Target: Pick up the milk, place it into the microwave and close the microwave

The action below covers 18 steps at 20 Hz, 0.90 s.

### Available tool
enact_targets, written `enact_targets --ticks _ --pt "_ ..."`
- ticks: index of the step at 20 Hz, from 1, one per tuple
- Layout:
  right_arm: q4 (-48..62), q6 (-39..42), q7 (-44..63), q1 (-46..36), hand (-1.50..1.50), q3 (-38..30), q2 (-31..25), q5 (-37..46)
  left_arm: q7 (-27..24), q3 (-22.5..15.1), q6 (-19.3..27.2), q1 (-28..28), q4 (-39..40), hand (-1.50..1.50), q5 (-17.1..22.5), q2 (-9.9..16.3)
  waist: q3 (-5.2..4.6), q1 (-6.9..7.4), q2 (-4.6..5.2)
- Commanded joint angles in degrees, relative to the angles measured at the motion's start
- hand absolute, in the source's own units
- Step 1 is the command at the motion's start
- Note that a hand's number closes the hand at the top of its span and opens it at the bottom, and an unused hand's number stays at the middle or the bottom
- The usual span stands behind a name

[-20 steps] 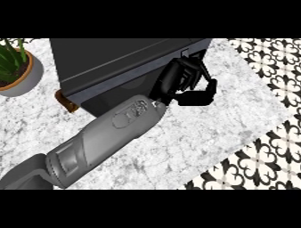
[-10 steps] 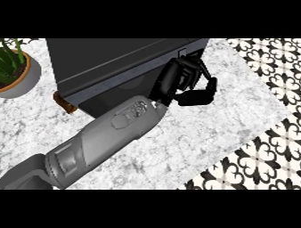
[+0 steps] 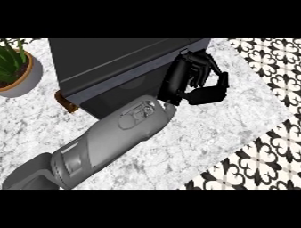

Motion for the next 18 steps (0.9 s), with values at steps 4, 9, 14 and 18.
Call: enact_targets --ticks 4,9,14,18 --pt "0.48 -0.86 0.27 0.18 -1.5 -2.5 -0.55 -2.06 1.36 5.14 5.75 0.5 8.45 1.5 3.84 -2.27 0.11 2.88 0.55" --pt "0.78 -1.89 0.54 0.45 -1.5 -5.43 -1.41 -3.27 0.99 3.4 3.38 0.82 10.52 1.5 5.23 -2.09 0.03 4.94 0.8" --pt "-0.43 -2.35 1.31 1.41 -1.5 -6.86 -1.99 -4.44 0.44 2.73 1.82 0.94 12.89 1.5 6.14 -0.85 -0.07 6.16 0.96" --pt "-0.84 -2.36 1.54 2.24 -1.5 -8.3 -2.2 -5.95 -0.42 1.19 0.2 1.72 14.15 -1.5 6.6 0.59 -0.1 7.78 0.91"
